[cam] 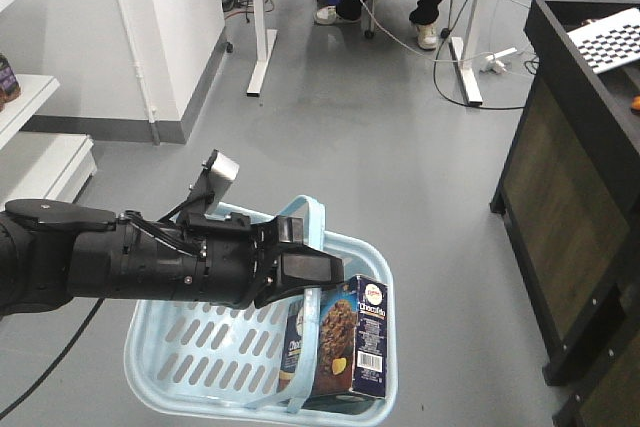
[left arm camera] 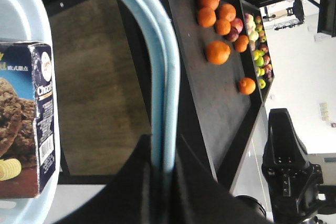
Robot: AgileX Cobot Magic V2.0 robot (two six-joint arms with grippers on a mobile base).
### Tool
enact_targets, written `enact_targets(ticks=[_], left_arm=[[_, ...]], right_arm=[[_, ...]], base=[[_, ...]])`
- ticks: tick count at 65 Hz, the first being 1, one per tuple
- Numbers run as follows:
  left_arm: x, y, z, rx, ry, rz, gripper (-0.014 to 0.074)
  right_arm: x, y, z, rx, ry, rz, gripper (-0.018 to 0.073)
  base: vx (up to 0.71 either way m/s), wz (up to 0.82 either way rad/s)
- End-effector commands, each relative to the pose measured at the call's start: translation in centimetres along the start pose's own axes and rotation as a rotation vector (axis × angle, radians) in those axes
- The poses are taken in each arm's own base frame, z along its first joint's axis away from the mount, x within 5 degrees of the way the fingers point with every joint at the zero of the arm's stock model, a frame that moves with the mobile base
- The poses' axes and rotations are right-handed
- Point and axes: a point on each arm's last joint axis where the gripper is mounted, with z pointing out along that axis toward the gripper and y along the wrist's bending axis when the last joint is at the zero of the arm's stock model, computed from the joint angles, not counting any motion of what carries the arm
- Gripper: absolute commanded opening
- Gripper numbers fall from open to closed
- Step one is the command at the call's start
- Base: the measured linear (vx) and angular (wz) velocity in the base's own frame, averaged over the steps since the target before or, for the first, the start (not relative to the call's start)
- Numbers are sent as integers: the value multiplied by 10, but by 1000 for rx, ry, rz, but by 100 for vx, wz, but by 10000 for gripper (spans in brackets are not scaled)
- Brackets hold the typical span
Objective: Left arm holds basket, right arm returns cookies
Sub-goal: 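Hold the basket and drive toward the snack shelves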
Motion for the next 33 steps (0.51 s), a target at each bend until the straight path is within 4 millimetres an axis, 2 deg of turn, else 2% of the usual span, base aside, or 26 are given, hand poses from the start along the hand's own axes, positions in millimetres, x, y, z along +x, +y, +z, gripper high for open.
enact_targets(ticks=[1,33], left_arm=[[-7,-32,-9,141,-49,2,-3],[-7,-32,-9,141,-49,2,-3]], right_arm=[[-1,0,-1,6,-67,-16,-6],[-1,0,-1,6,-67,-16,-6]], base=[[35,5],[34,3]])
